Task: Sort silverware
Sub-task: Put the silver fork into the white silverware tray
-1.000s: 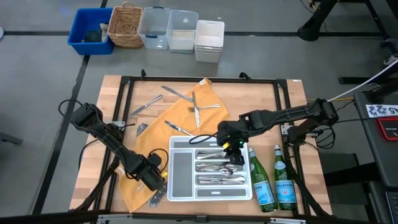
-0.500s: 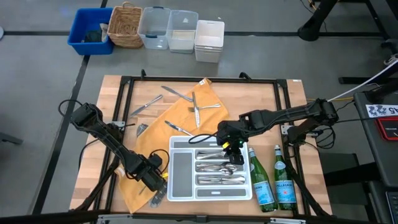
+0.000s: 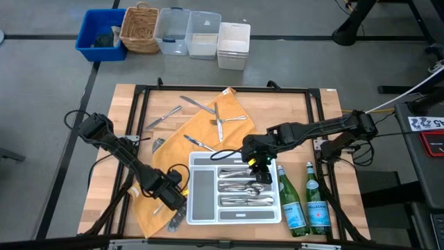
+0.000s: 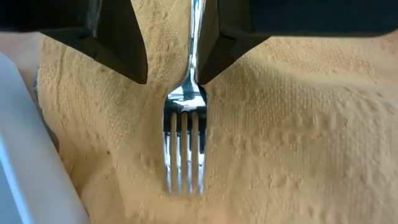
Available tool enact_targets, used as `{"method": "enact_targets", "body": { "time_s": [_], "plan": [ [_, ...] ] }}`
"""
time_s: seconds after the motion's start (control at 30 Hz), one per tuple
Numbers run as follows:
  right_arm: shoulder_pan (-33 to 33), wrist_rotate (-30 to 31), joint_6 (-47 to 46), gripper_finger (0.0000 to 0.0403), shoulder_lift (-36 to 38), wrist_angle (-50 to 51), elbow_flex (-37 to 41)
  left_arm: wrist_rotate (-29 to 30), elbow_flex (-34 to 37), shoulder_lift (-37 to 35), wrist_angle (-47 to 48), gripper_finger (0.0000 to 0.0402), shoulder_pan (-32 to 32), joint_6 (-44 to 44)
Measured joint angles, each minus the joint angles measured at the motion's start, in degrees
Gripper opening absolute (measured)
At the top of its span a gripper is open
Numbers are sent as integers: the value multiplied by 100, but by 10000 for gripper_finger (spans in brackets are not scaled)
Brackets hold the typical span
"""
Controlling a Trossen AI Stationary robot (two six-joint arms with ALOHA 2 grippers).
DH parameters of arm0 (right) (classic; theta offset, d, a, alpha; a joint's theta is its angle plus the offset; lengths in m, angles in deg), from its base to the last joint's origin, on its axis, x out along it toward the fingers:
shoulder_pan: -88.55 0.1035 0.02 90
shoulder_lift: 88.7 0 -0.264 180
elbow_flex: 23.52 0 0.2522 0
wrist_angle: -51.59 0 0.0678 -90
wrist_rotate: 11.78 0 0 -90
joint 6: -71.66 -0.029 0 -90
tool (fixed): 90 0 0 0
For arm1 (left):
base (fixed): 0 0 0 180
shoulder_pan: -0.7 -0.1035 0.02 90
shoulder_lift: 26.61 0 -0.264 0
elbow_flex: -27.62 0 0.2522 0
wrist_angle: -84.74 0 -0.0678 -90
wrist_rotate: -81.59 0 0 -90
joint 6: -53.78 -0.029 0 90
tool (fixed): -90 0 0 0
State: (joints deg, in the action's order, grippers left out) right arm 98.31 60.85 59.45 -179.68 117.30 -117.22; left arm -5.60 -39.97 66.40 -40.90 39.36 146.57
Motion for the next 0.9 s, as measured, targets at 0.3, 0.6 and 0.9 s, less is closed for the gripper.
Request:
{"method": "enact_targets", "body": {
  "time_s": [0.3,0.6,0.9],
  "plan": [
    [-2,2,0,136,0,-2,0,180,0,9,194,131,-253,-144],
    [-2,2,0,136,0,-2,0,236,0,9,282,131,-425,-281],
    [-2,2,0,136,0,-1,0,185,0,11,219,118,-416,-438]
  ]
}}
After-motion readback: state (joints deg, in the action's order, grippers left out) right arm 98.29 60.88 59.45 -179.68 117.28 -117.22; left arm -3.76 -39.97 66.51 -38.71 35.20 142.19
